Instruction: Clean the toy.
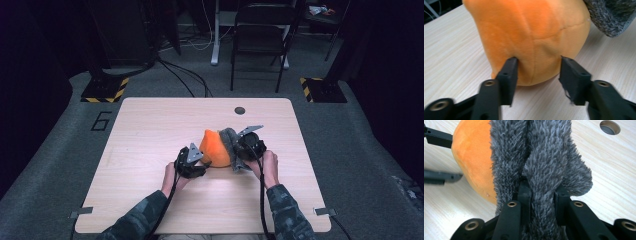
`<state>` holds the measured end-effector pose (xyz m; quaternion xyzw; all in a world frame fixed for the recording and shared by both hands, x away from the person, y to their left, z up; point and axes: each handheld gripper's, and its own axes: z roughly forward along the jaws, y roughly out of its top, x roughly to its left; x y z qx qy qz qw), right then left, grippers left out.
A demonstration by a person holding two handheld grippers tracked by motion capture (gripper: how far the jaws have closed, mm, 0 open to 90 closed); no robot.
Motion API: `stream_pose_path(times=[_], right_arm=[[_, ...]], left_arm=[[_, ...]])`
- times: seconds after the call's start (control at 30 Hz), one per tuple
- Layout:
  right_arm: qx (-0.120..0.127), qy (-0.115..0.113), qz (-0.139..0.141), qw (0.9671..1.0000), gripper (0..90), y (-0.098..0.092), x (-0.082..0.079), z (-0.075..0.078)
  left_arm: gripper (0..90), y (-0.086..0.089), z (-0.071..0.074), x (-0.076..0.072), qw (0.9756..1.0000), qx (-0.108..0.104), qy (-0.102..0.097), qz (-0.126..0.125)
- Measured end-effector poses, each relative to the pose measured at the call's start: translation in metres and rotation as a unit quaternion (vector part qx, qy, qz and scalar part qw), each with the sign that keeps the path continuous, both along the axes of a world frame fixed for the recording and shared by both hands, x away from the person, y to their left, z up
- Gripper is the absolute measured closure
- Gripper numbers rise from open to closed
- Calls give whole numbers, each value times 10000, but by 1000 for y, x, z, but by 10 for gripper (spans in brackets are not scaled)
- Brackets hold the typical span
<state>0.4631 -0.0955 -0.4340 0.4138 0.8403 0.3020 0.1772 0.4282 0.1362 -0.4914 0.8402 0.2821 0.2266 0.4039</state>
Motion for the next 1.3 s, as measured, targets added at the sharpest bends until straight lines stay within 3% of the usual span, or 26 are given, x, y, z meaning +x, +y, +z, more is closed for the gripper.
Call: stream_pose_path(times=[0.13,0.3,0.43,0.6,0.73,0.83,0.87,0.9,1.03,1.13,1.3], right_arm=[[53,-74,39,10000,730,1,1,-1],[38,-95,71,9999,730,6,-1,-1],[68,-143,54,9999,730,2,0,0],[157,-250,50,9996,730,2,-5,15],[176,-424,205,9987,730,14,-17,33],[59,-517,517,9973,729,30,-25,38],[59,-517,517,9973,729,30,-25,38],[-136,-584,685,9959,729,42,-30,38],[-557,-615,639,9945,728,55,-30,26],[-638,-543,615,9946,728,52,-24,16],[-621,-482,466,9958,727,40,-18,12]], left_arm=[[425,-4,-4,0,9996,147,-202,160],[660,-3,-10,3,9990,161,-360,231],[777,-1,-9,2,9992,50,-327,245],[802,5,-1,3,9989,-390,38,239],[805,8,7,0,9966,-737,288,243],[804,9,11,-4,9944,-936,443,230],[804,9,11,-4,9944,-936,443,230],[803,10,13,-6,9940,-949,515,190],[798,9,12,-6,9949,-859,509,154],[789,7,7,-4,9956,-778,517,113],[778,8,8,-3,9967,-663,459,59]])
